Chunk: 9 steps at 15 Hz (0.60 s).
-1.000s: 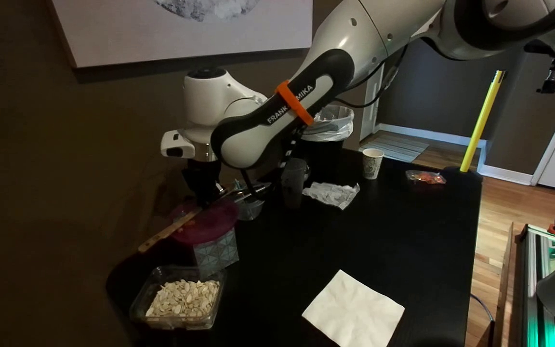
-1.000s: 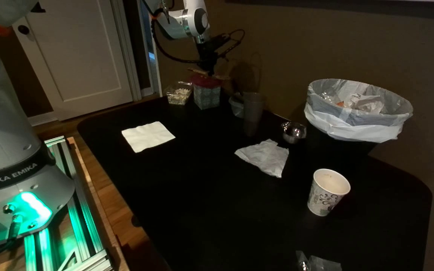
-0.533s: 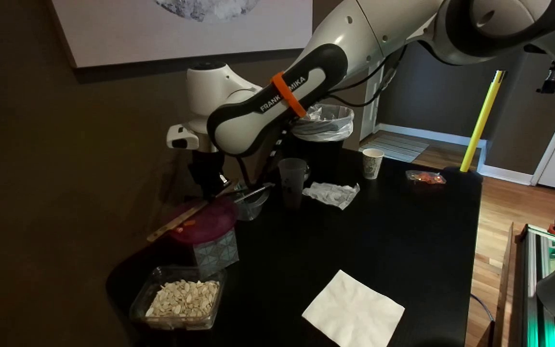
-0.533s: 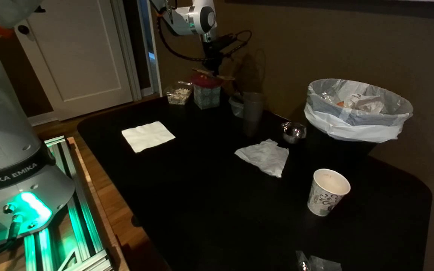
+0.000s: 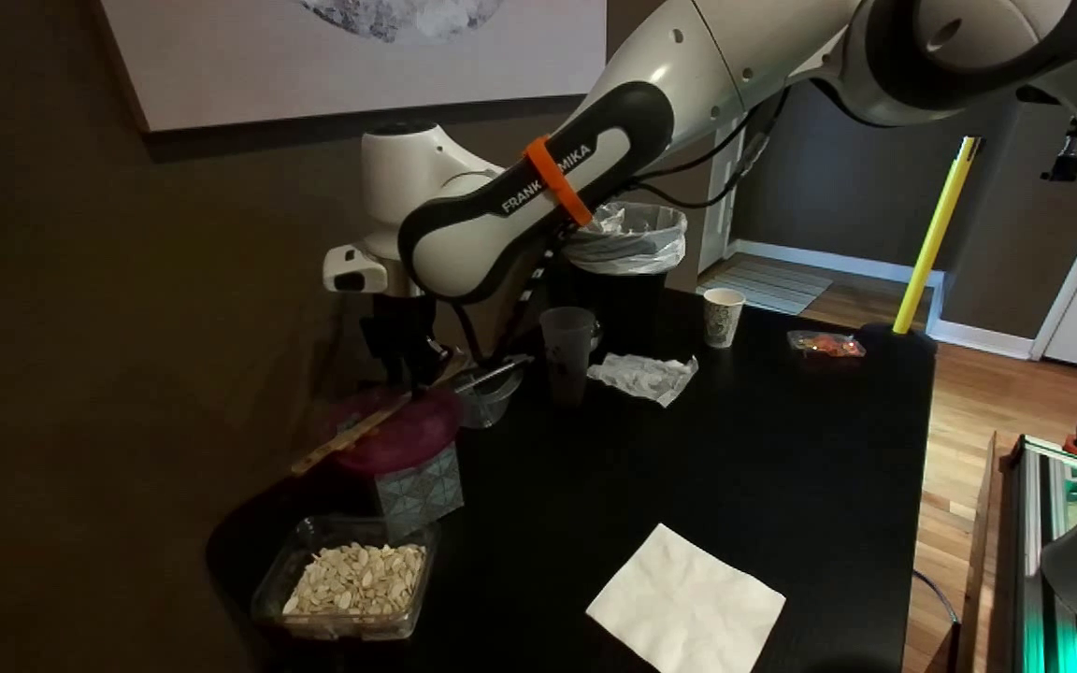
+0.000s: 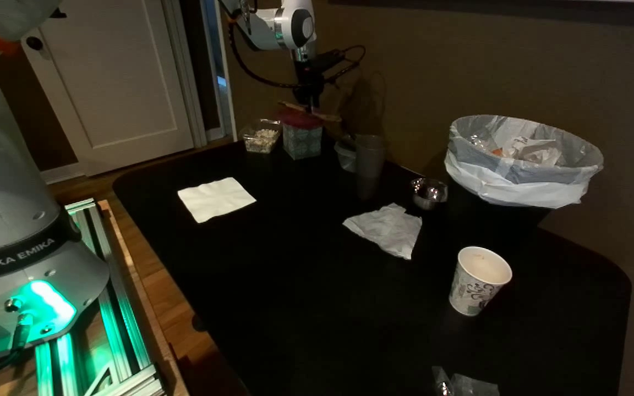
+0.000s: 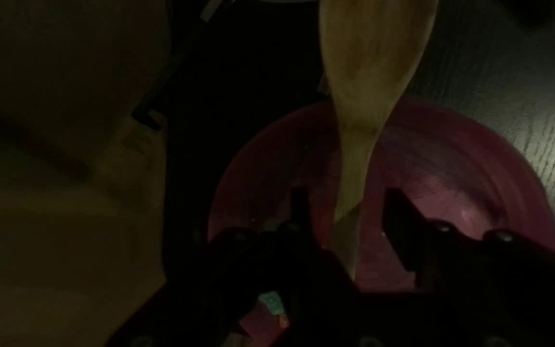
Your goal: Put the wooden spoon on the pink plate
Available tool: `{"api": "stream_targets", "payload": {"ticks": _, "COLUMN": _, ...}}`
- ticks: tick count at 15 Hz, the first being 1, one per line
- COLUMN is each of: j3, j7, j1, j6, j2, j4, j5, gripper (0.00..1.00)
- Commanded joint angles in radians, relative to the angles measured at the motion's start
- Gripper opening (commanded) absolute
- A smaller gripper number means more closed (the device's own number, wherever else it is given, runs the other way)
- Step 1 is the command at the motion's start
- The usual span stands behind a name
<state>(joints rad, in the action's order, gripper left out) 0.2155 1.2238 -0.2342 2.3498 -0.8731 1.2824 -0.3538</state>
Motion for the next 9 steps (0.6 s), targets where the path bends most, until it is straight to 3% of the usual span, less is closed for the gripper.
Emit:
{"api": "stream_targets", "payload": {"ticks": 1, "j3": 0.007, "j7": 0.031, "j1": -0.005, "j6": -0.056, "j2": 0.053, "j4": 0.014, "j5": 0.033, "gripper": 0.76}}
{"api": "stream_targets", "payload": {"ticks": 4, "j3": 0.011, "j7": 0.048, "j1": 0.005, "j6": -0.118, "j2": 0.179, "j4": 0.093, "j5": 0.032, "gripper": 0.98}}
{"api": "stream_targets", "payload": {"ticks": 6, "j3": 0.046, "j7": 0.112, "j1": 0.051, "j6": -0.169, "j2": 0.277, "j4": 0.168, "j5": 0.032, "gripper": 1.00}}
{"api": "stream_targets", "payload": {"ticks": 9, "j3": 0.078, "j7": 0.265, "j1": 0.134, "j6": -0.145, "j2": 0.422, "j4": 0.305, "j5": 0.129, "gripper": 1.00}}
